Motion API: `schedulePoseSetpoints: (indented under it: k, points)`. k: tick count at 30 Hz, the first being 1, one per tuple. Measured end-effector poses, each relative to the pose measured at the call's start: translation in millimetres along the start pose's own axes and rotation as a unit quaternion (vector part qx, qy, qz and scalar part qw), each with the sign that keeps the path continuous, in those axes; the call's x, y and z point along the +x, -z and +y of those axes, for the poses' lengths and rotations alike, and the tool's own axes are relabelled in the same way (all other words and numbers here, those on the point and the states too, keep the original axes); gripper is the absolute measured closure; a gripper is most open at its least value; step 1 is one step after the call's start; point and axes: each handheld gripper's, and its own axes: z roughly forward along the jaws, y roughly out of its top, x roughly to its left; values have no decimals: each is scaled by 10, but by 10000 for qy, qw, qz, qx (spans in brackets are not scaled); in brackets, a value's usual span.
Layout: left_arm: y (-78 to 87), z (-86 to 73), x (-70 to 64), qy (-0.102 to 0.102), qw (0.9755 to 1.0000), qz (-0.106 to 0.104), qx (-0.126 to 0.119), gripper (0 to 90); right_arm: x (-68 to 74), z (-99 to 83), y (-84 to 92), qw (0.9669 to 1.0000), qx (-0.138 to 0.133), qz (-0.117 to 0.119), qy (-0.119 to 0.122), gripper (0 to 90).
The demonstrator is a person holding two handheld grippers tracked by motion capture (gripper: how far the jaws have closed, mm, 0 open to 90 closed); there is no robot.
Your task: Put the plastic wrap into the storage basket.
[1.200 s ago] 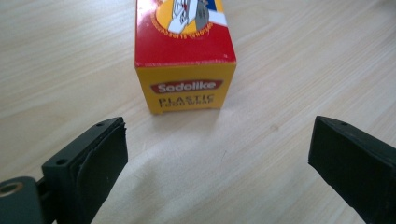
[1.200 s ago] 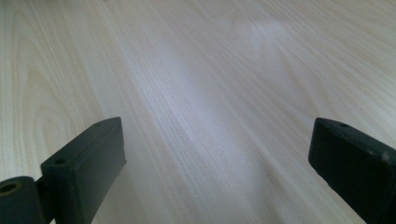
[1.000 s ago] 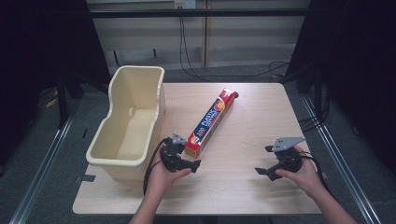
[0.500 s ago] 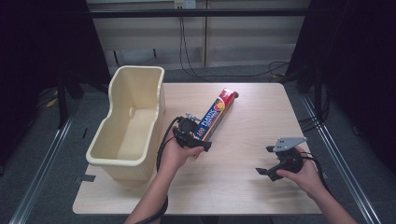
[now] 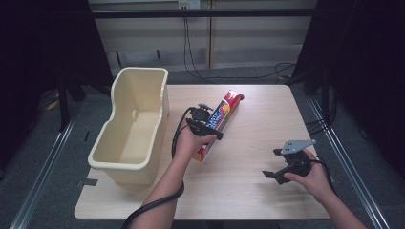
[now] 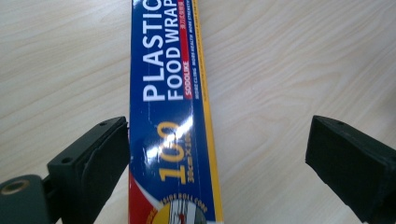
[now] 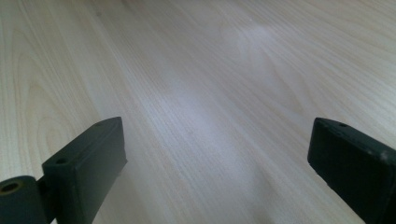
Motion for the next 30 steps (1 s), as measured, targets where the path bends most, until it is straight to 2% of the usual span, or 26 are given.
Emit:
schedulePoseSetpoints:
  k: [4,8,9,11,19,22,23,24,30]
  points:
    - [-56,87,33,-26,10000,-5,25,62,-3,0,1,10000,-18,7,-9,40]
    - [-90,160,62,72,10000,-5,13,66,-6,-1,5,10000,-38,7,-23,43]
    - [-93,186,77,76,10000,48,29,66,-8,0,4,10000,-50,-3,-17,43]
    - [-101,223,95,34,10000,36,53,66,-14,1,5,10000,-58,7,-23,43]
    - [-202,352,102,57,9999,72,49,83,-22,1,9,10000,-65,-20,-20,43]
    - [-244,388,112,61,9999,82,97,83,-26,0,10,10000,-62,-11,-26,43]
    - [-248,401,131,-23,9998,76,199,87,-27,-1,12,10000,-58,7,-48,43]
    - [-264,408,134,43,9998,92,179,88,-31,-1,12,10000,-69,1,-19,43]
    - [-339,462,167,127,9996,120,233,99,-35,-4,21,9999,-89,-15,-68,43]
